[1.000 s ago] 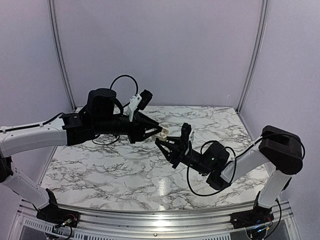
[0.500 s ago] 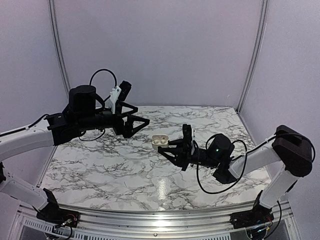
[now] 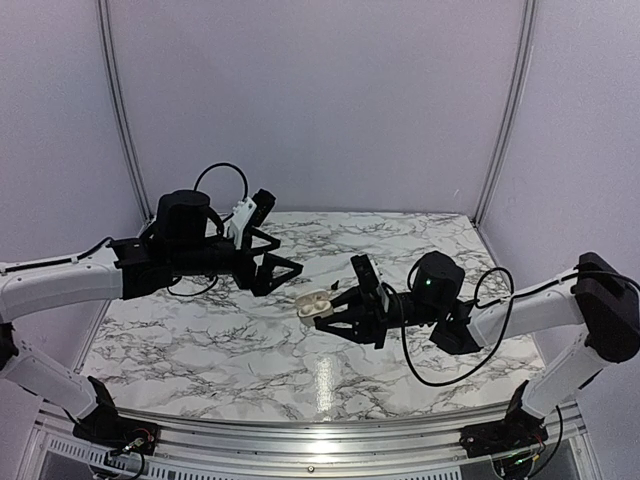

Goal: Insert the wireless bluetooth earbuds into the charging case
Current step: Close the charging case with the earbuds, then place the charging case with the earbuds at the center of the board.

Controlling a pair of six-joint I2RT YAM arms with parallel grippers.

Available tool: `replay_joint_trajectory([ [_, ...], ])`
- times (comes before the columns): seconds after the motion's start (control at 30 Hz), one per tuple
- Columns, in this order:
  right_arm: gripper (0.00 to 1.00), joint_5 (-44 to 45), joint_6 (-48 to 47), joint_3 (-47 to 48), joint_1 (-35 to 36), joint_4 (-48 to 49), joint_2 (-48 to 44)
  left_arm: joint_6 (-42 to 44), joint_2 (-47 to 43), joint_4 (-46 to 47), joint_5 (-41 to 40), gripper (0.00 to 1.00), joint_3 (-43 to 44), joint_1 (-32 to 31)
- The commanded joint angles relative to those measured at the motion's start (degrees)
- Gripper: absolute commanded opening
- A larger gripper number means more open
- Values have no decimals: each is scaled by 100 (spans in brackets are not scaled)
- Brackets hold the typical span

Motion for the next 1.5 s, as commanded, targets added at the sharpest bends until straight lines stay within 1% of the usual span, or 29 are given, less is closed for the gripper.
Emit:
replay_joint_trajectory([
  [0.0, 0, -247, -220, 299, -29, -551, -133, 292, 130, -48, 328, 99, 99, -122],
  [0.17, 0, -208, -276, 429, -34, -747, -40, 544, 262, -239, 515, 99, 202, -352],
  [0.37, 0, -156, -114, 432, -57, -646, 82, 810, 55, -272, 953, 99, 140, -524],
  [0.53, 0, -134, 22, 418, -99, -505, 152, 881, -28, -333, 944, 99, 153, -590],
  [0.73, 0, -36, 129, 392, -162, -427, 192, 816, 4, -351, 418, 99, 204, -577],
  [0.83, 0, 67, 293, 384, -280, -419, 224, 610, -24, -200, -100, 99, 192, -539],
  [0.9, 0, 186, 440, 395, -433, -455, 269, 379, -104, 59, -455, 99, 89, -434],
  [0.97, 0, 305, 589, 446, -626, -593, 340, -90, -212, 404, -832, 99, -55, -255],
  [1.1, 0, 457, 872, 594, -1087, -874, 536, -717, -292, 582, -1540, 99, -136, 117],
  [1.2, 1, 749, 887, 805, -1465, -1324, 647, -911, -267, 627, -1972, 99, -149, 255],
  [1.23, 3, 896, 844, 919, -1607, -1576, 710, -944, -261, 647, -2056, 99, -153, 278],
  [1.3, 4, 1160, 754, 1360, -1875, -2316, 943, -959, -250, 706, -2182, 99, -165, 303],
  [1.47, 5, 1443, 640, 2248, -2408, -3454, 1715, -940, -231, 786, -2436, 99, -205, 321],
])
